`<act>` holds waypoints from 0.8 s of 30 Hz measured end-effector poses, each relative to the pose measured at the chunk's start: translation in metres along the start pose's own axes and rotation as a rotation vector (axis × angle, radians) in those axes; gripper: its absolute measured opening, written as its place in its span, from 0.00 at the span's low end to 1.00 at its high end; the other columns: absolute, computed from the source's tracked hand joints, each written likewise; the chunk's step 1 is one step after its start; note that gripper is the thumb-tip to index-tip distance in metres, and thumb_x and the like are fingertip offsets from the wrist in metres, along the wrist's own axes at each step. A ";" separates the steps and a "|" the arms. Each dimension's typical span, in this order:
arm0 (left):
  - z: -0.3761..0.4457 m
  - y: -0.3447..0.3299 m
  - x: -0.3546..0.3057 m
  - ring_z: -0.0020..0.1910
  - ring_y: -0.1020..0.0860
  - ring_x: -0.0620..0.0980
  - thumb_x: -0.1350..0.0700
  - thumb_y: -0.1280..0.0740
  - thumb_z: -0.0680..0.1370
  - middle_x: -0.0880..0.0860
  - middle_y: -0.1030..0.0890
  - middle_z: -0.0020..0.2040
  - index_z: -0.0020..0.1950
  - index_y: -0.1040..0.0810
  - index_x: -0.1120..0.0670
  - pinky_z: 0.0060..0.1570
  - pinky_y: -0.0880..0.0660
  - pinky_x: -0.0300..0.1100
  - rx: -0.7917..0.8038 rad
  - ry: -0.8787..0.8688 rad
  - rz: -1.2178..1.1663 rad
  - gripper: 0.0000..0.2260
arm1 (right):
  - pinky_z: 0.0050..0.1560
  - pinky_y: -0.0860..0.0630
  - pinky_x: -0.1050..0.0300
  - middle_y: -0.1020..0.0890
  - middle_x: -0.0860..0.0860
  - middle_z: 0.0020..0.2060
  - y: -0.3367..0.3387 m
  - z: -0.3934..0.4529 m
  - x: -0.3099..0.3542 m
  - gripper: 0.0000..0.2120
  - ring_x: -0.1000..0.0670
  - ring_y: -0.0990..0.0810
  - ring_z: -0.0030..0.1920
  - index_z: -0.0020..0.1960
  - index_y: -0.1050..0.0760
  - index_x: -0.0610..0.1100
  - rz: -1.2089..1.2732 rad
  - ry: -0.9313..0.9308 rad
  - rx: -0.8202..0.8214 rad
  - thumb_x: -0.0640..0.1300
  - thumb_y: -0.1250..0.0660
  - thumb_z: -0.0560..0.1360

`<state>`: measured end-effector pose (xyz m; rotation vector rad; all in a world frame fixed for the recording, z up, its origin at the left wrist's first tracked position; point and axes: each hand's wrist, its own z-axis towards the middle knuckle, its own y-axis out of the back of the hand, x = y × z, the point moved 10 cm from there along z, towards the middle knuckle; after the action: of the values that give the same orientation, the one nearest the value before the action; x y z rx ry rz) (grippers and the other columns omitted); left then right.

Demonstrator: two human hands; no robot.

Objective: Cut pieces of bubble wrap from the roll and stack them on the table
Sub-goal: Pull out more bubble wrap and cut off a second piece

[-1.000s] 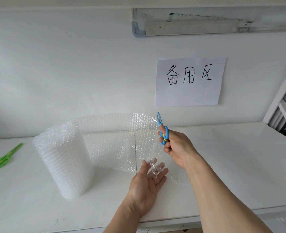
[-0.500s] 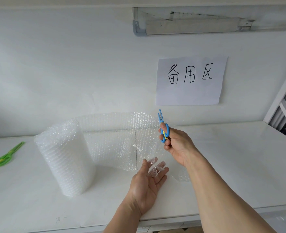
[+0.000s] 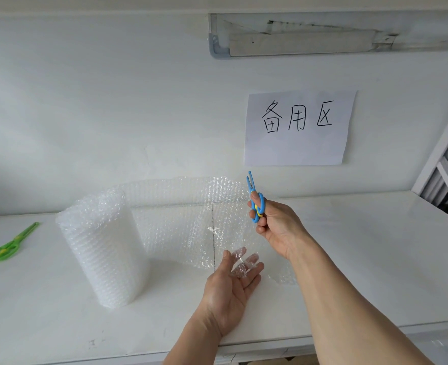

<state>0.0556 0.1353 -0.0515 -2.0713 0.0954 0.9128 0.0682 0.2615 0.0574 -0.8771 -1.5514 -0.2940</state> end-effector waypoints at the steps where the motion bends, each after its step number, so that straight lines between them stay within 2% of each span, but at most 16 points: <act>1: 0.000 0.000 0.000 0.58 0.18 0.58 0.45 0.46 0.84 0.60 0.17 0.58 0.64 0.24 0.55 0.63 0.27 0.51 0.000 -0.001 -0.001 0.20 | 0.29 0.33 0.64 0.22 0.47 0.36 0.000 0.000 0.001 0.17 0.57 0.34 0.25 0.51 0.18 0.40 -0.003 0.000 -0.001 0.53 0.26 0.71; 7: -0.002 0.000 0.000 0.58 0.18 0.59 0.45 0.46 0.84 0.60 0.16 0.57 0.64 0.24 0.56 0.61 0.27 0.51 -0.004 -0.004 -0.001 0.20 | 0.31 0.32 0.63 0.22 0.47 0.36 0.001 0.001 0.000 0.17 0.56 0.34 0.28 0.51 0.18 0.41 0.006 -0.015 0.001 0.54 0.27 0.72; 14: 0.000 0.002 0.000 0.58 0.18 0.59 0.44 0.45 0.83 0.61 0.16 0.57 0.65 0.24 0.56 0.63 0.27 0.52 -0.004 -0.004 -0.020 0.20 | 0.28 0.34 0.64 0.22 0.49 0.33 0.000 0.003 0.022 0.12 0.56 0.35 0.25 0.47 0.18 0.41 0.044 0.036 0.008 0.50 0.26 0.73; 19: 0.002 0.003 -0.001 0.58 0.18 0.59 0.44 0.46 0.83 0.61 0.17 0.58 0.65 0.24 0.55 0.62 0.27 0.52 -0.006 -0.015 -0.024 0.20 | 0.27 0.33 0.64 0.21 0.47 0.33 0.002 -0.003 0.007 0.11 0.56 0.35 0.25 0.46 0.23 0.44 -0.061 -0.006 0.058 0.49 0.25 0.71; 24: 0.004 0.005 -0.001 0.60 0.20 0.59 0.44 0.47 0.84 0.62 0.19 0.61 0.66 0.26 0.55 0.67 0.30 0.53 -0.010 -0.025 -0.028 0.21 | 0.29 0.30 0.62 0.20 0.45 0.35 0.028 -0.015 -0.018 0.11 0.55 0.32 0.25 0.42 0.27 0.43 -0.185 -0.035 0.002 0.44 0.25 0.72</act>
<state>0.0508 0.1345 -0.0562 -2.0649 0.0492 0.9232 0.0975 0.2644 0.0348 -0.7414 -1.6681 -0.4121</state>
